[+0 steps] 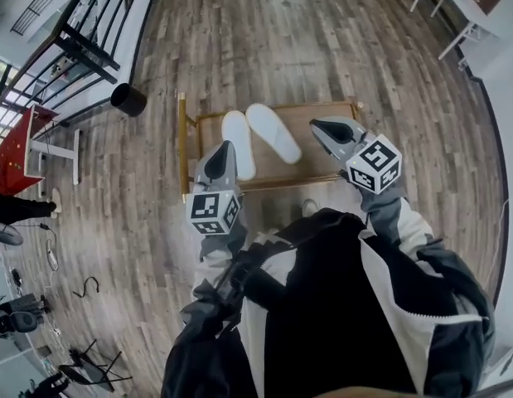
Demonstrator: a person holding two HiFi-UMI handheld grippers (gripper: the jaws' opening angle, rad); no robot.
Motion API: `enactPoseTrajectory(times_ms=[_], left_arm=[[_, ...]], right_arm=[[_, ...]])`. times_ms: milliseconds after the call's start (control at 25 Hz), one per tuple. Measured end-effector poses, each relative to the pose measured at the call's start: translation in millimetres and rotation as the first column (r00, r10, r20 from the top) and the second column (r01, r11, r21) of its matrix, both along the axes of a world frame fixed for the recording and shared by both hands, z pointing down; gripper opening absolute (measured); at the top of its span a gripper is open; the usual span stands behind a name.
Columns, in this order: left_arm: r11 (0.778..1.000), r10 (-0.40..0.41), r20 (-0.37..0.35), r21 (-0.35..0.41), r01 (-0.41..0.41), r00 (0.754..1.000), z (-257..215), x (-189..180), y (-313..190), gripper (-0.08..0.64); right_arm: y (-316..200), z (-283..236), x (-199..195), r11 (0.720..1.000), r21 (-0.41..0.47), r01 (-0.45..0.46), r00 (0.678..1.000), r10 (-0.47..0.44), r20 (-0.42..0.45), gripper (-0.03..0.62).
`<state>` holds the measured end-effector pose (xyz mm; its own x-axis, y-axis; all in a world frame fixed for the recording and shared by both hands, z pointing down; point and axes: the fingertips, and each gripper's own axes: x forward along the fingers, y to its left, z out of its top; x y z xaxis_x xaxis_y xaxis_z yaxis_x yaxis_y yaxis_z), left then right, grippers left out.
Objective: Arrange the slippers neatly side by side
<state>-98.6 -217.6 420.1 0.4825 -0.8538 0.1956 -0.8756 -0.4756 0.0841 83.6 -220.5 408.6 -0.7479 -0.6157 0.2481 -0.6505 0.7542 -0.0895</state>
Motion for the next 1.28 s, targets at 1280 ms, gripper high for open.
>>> enactPoseTrajectory(times_ms=[1280], left_arm=[[0.938,0.018,0.154,-0.345,0.036,0.988,155,-9,-89,0.174]], right_arm=[[-33,22,1,1.000,-0.007,-0.029,0.999,0.029,-0.038,0.005]])
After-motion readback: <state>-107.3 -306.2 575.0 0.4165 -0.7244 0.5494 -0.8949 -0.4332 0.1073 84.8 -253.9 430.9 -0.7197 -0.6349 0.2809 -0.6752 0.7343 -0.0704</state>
